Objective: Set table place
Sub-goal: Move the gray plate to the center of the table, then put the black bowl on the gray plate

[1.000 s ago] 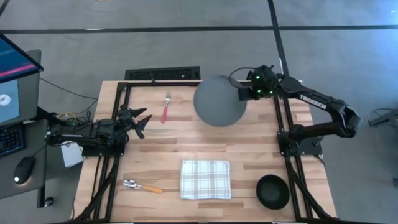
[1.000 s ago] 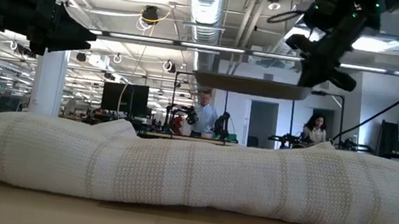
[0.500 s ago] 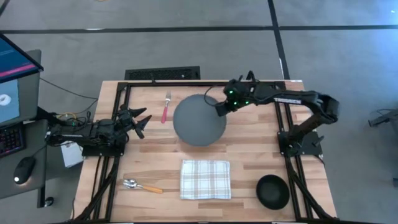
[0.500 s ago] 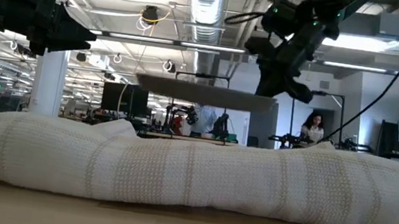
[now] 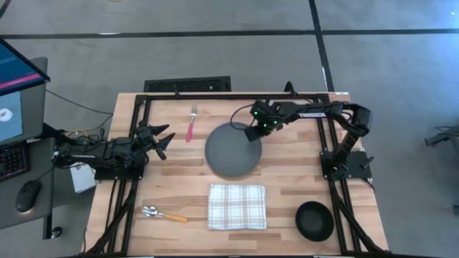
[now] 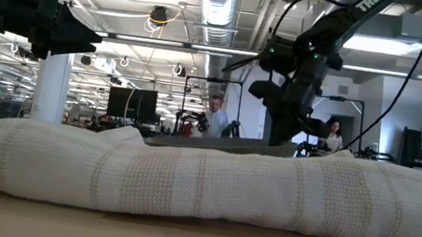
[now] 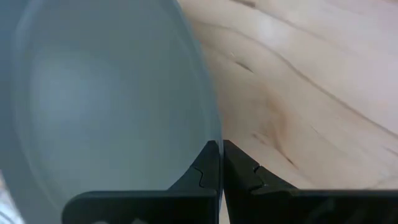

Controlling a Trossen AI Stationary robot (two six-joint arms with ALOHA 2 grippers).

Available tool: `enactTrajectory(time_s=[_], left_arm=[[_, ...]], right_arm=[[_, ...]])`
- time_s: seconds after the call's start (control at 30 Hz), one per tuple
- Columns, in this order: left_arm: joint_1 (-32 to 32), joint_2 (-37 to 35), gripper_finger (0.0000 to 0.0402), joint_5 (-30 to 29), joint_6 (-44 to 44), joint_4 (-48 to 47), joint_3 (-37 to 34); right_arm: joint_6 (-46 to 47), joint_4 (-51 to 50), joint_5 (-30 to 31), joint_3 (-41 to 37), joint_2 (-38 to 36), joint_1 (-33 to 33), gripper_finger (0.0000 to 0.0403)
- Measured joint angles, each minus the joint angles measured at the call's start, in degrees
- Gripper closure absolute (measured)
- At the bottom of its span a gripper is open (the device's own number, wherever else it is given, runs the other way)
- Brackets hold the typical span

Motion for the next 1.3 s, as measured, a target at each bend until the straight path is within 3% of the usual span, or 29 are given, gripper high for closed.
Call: enactTrajectory(time_s=[0.27, 0.47, 0.97, 1.3], left_arm=[[0.00, 0.00, 0.0178, -0.03, -0.09, 0.00, 0.00], [0.00, 0.00, 0.0178, -0.01, -0.08, 0.00, 0.00], [0.02, 0.00, 0.0178, -0.01, -0.03, 0.00, 0.00], [0.00, 0.00, 0.0178, -0.01, -0.05, 0.00, 0.00]], right_arm=[[-0.08, 0.01, -0.14, 0.00, 3.33, -0.02, 0.0375], [-0.49, -0.40, 0.13, -0.01, 3.96, 0.01, 0.0324], [-0.55, -0.68, -0.07, 0.21, 3.77, -0.02, 0.0251], [-7.01, -8.95, -0.92, 8.37, 3.75, -0.02, 0.0222]])
